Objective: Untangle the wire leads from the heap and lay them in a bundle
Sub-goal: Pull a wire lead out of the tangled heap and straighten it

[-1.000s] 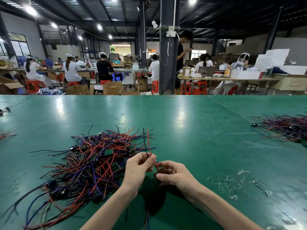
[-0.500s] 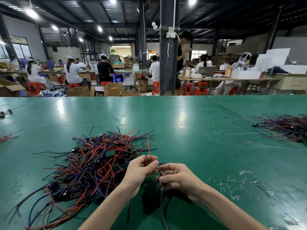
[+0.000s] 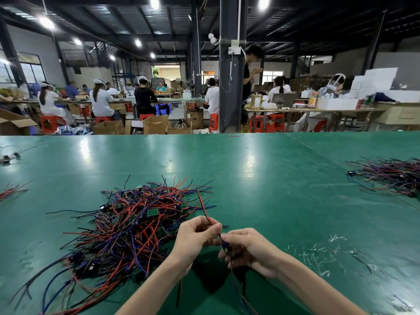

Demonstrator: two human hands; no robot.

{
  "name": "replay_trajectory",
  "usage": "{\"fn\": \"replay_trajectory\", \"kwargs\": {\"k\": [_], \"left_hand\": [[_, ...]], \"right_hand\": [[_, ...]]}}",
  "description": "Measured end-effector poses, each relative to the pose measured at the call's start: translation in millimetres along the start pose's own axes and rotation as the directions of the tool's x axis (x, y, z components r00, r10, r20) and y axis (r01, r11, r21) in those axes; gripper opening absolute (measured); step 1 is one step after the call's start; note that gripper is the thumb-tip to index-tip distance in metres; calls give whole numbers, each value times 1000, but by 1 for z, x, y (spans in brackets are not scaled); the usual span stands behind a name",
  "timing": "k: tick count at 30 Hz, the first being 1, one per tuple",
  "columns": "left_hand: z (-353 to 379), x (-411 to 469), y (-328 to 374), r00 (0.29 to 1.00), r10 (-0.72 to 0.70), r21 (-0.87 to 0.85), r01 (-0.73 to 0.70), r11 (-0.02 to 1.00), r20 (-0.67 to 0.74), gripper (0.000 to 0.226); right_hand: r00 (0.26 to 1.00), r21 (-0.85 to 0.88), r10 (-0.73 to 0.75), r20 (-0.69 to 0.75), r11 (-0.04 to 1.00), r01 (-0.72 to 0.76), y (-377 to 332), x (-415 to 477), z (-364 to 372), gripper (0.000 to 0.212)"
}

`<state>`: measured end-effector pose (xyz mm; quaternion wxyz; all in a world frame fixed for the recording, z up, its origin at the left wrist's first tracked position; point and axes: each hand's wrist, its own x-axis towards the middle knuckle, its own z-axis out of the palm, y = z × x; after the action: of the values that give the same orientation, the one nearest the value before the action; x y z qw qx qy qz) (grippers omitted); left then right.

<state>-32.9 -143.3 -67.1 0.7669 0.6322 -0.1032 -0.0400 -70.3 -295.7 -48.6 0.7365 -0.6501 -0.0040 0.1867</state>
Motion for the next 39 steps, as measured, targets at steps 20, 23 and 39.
{"fn": "replay_trajectory", "kwargs": {"k": [20,23,39], "left_hand": [[3,-4,0,990,123,433,-139,891,66,6],[5,-7,-1,959,268,577,-272,770,94,9],[-10,7,-3,942,316,478,-226,849,-114,17]], "right_hand": [[974,-481,-208,-89,865,141,10,-2,9,31],[972,-483,-208,-111,866,130,12,-1,9,35],[982,-198,-140,-129,974,112,8,-4,17,35]]}}
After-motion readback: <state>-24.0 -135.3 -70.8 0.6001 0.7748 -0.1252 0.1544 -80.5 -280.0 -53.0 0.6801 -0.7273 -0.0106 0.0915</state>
